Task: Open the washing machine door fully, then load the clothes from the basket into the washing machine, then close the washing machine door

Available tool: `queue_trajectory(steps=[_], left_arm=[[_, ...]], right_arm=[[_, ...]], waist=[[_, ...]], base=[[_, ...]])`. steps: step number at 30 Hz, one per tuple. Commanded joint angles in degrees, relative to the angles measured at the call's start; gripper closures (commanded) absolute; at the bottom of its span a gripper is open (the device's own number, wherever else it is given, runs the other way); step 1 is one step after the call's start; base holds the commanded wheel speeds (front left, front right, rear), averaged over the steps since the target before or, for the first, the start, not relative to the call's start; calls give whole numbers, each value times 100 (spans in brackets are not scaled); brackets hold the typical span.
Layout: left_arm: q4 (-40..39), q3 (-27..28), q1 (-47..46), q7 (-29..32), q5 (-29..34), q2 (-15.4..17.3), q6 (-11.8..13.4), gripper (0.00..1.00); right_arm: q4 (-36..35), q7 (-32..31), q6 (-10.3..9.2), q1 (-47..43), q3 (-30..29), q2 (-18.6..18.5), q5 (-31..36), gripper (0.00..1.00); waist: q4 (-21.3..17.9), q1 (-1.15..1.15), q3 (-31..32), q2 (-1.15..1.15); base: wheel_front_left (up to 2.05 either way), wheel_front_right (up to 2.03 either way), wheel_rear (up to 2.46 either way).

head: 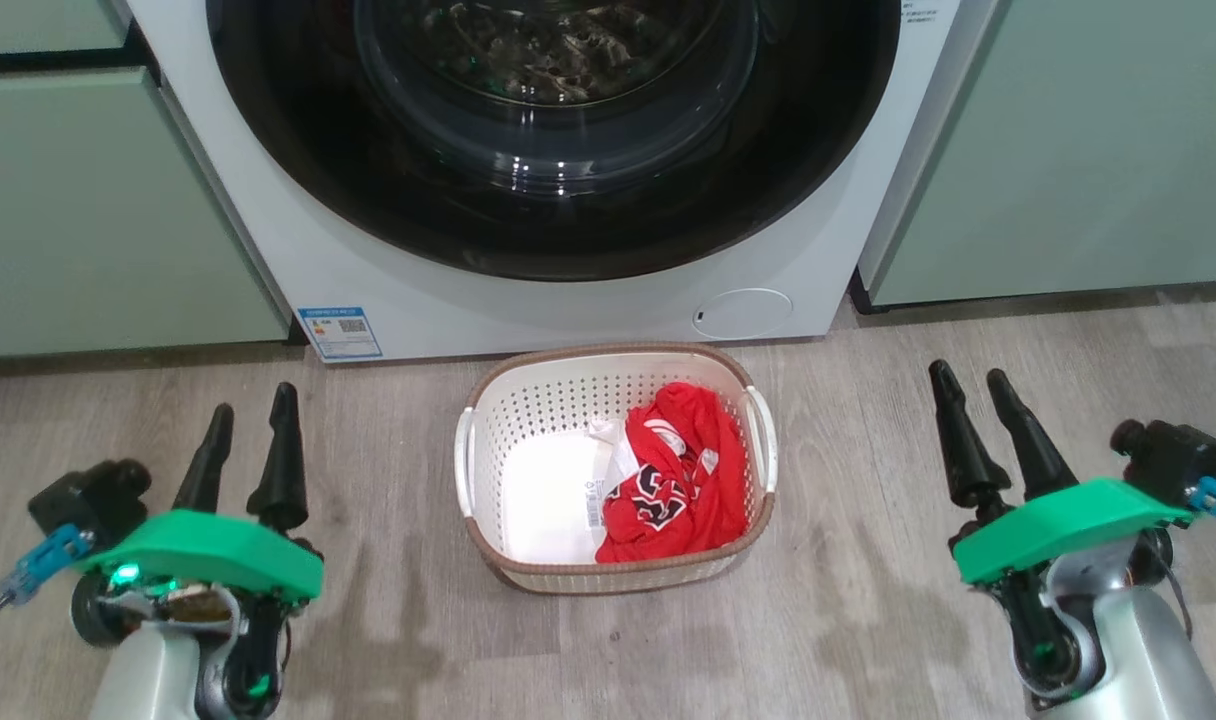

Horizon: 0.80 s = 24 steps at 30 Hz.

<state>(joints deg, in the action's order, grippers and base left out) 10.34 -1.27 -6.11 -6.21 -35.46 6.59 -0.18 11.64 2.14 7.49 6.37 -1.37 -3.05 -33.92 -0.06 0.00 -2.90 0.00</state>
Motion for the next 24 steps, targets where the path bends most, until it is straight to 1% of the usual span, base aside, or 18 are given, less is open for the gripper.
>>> queue_trajectory(steps=[1, 11, 24], left_arm=[[-242, 97, -288, -107, 249, 170, 67, 0], [-387, 14, -267, -275, 983, 258, 287, 0], [-497, -63, -225, -476, 1716, 317, 459, 0]], right_arm=[[-206, 89, 0, 196, 123, 6, 237, 0], [-208, 192, 0, 236, 174, 20, 1015, 0], [-251, 323, 0, 345, 341, 23, 1808, 0]], waist=[[-16, 0, -25, 0], [-41, 0, -101, 0], [-33, 0, -155, 0]], base=[[0, 0, 0], [0, 0, 0], [0, 0, 0]])
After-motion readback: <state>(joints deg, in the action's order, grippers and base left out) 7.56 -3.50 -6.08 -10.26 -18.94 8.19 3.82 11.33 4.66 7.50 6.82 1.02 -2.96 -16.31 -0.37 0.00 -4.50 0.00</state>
